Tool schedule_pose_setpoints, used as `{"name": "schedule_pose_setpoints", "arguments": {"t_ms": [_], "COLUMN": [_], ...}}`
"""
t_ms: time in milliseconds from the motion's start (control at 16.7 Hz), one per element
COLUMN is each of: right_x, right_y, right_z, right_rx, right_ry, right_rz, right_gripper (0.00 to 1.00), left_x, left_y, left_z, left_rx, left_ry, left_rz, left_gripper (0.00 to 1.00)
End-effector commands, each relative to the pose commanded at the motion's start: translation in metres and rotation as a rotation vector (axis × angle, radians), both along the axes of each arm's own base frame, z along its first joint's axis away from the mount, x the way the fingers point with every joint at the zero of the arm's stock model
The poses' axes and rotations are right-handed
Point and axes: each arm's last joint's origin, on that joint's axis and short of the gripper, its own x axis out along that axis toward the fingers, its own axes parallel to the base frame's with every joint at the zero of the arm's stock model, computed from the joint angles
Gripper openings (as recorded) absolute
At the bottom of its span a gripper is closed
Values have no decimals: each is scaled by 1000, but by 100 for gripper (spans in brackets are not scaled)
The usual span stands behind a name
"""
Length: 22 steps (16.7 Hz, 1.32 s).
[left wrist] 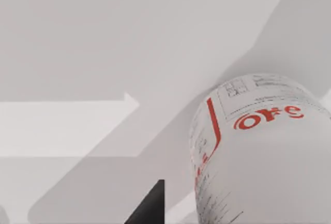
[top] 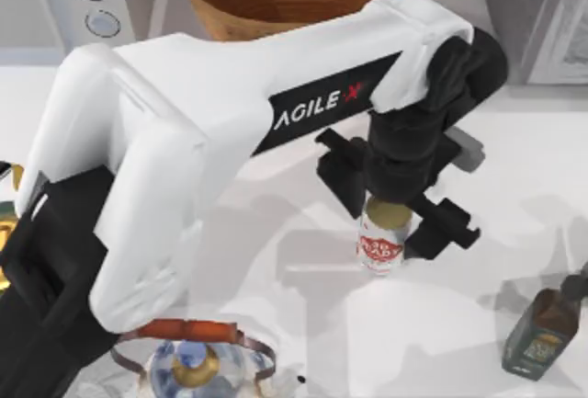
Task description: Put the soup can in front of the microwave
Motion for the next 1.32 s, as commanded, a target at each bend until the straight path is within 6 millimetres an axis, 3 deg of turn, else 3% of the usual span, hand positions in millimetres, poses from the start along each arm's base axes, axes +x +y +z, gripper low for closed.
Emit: {"name": "schedule_pose_setpoints", "arguments": {"t_ms": [420, 1020, 1320], "right_x": [0, 0, 0], "right_y": [0, 0, 0], "right_z": [0, 0, 0], "right_rx": [0, 0, 0], "right_ry": [0, 0, 0], "right_rz": [0, 0, 0], "right_gripper": [100, 100, 100], "left_x": [0, 0, 1], "left_y": [0, 0, 0], "left_z": [0, 0, 17], "left_rx": [0, 1, -1], "left_ry": [0, 1, 0], "left_rz": [0, -1, 1], "left_gripper": [2, 0, 0]}}
